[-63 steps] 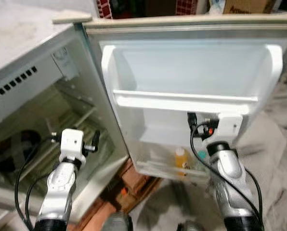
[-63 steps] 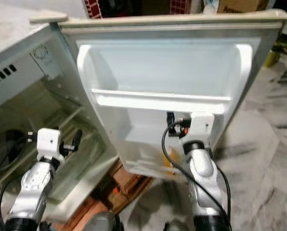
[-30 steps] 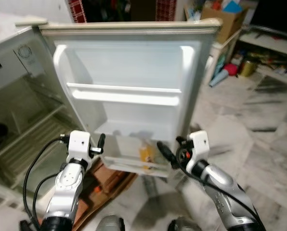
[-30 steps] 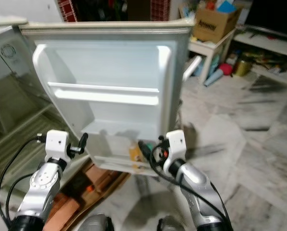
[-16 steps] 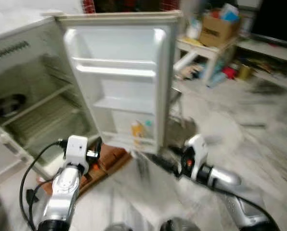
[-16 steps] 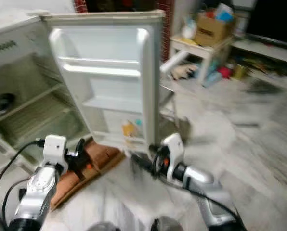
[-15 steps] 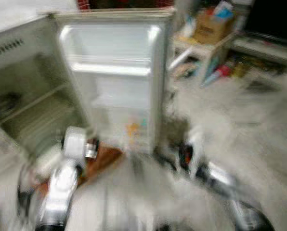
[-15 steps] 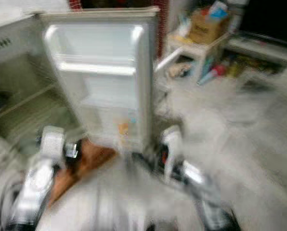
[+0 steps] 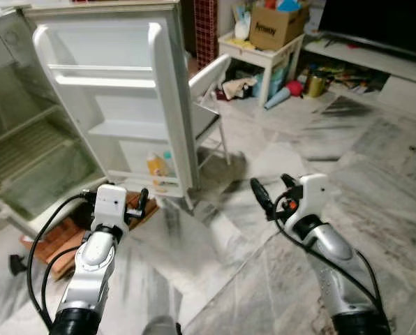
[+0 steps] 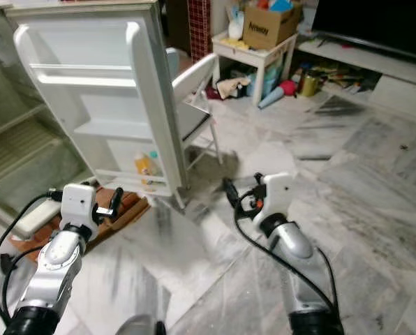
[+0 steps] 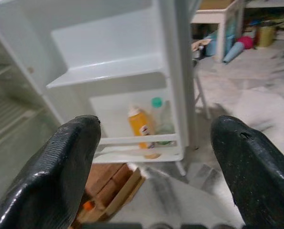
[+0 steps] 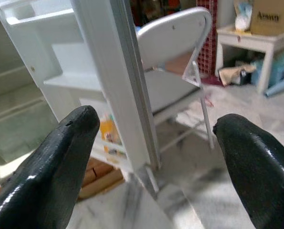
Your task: Restocking fridge
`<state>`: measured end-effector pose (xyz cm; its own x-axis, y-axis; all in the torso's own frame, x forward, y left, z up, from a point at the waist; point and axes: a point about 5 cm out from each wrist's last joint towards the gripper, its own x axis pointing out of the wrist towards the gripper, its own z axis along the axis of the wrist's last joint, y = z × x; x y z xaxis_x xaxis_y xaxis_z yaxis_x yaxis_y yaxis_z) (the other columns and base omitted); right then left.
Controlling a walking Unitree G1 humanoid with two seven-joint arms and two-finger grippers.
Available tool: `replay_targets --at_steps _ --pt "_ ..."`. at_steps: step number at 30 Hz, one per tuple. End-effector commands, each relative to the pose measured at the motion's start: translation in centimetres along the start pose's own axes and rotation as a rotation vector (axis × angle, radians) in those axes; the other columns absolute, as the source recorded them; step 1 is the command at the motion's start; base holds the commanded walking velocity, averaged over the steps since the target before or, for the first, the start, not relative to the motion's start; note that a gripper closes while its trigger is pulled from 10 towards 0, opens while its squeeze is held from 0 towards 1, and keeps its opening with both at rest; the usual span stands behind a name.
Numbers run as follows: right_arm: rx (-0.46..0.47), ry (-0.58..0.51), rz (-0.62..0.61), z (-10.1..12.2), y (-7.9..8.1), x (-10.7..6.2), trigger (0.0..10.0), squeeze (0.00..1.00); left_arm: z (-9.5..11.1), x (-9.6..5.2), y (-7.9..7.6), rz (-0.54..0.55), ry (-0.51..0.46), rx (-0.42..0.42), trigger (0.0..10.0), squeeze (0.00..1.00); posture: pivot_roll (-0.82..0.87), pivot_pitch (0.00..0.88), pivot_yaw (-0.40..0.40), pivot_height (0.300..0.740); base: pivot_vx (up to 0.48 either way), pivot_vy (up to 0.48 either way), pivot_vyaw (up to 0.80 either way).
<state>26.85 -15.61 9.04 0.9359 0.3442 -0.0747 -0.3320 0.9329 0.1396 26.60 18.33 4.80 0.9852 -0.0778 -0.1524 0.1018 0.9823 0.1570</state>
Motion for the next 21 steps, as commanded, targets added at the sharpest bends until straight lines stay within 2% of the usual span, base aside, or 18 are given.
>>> replay_targets --at_steps 1,10,21 --pt "-0.017 -0.048 0.011 1.0 0.6 0.5 10.0 0.00 -0.2 -0.2 1.1 0.036 0.005 0.016 10.0 0.00 -0.01 0.000 0.067 0.740 0.424 0.000 0.58" --pt "-0.048 -0.117 -0.008 1.9 0.6 1.2 10.0 0.00 -0.4 -0.1 1.3 0.057 0.022 0.031 10.0 0.00 -0.01 0.000 0.065 0.740 0.453 0.000 0.57" --pt "-0.066 -0.140 0.005 2.1 1.2 1.8 10.0 0.00 -0.4 0.1 0.9 0.053 0.028 0.036 10.0 0.00 -0.01 0.000 0.065 0.740 0.453 0.000 0.49"
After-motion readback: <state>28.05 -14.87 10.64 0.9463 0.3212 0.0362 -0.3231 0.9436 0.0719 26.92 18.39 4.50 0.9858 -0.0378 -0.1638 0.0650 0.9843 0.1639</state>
